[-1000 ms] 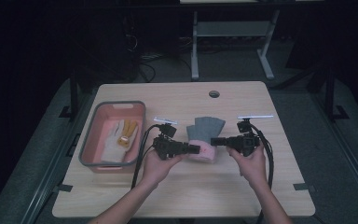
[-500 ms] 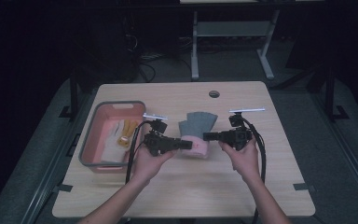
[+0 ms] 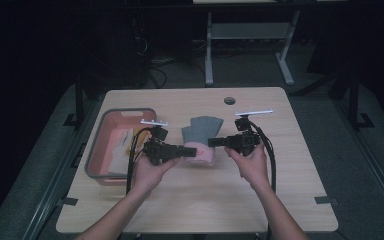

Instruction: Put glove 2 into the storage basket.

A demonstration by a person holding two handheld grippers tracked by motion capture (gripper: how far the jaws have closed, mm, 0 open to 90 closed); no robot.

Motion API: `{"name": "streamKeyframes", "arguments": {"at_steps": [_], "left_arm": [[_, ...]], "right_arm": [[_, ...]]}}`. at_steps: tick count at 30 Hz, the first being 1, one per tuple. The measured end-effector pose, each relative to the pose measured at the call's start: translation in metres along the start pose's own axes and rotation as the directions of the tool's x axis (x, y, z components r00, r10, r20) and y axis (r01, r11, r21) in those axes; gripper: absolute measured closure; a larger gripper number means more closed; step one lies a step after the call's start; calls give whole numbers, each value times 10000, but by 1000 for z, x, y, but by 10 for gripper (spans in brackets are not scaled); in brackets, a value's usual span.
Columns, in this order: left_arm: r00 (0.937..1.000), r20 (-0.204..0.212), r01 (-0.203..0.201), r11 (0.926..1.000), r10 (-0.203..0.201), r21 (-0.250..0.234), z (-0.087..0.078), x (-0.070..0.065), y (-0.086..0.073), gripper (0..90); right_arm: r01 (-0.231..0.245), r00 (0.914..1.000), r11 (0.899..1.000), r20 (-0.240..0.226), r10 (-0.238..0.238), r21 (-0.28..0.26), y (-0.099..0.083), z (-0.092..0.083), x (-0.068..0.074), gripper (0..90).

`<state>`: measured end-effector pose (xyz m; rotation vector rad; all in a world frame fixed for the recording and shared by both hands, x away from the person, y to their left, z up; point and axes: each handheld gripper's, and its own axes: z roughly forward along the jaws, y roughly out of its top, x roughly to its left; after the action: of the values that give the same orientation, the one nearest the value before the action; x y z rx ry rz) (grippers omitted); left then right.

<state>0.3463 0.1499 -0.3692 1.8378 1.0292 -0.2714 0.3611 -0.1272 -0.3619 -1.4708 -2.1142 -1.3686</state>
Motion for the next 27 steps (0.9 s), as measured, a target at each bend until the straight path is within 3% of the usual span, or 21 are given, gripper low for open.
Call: {"name": "streamKeyframes", "arguments": {"at_steps": [16,27], "left_arm": [[9998,-11,202,9994,-202,-290,-20,8,3,644],[10000,3,-12,9998,12,-191,-31,13,6,652]], "right_arm": [[308,9994,9995,-160,-307,86,15,12,15,776],[383,9987,9992,-352,-378,124,20,20,21,774]]}}
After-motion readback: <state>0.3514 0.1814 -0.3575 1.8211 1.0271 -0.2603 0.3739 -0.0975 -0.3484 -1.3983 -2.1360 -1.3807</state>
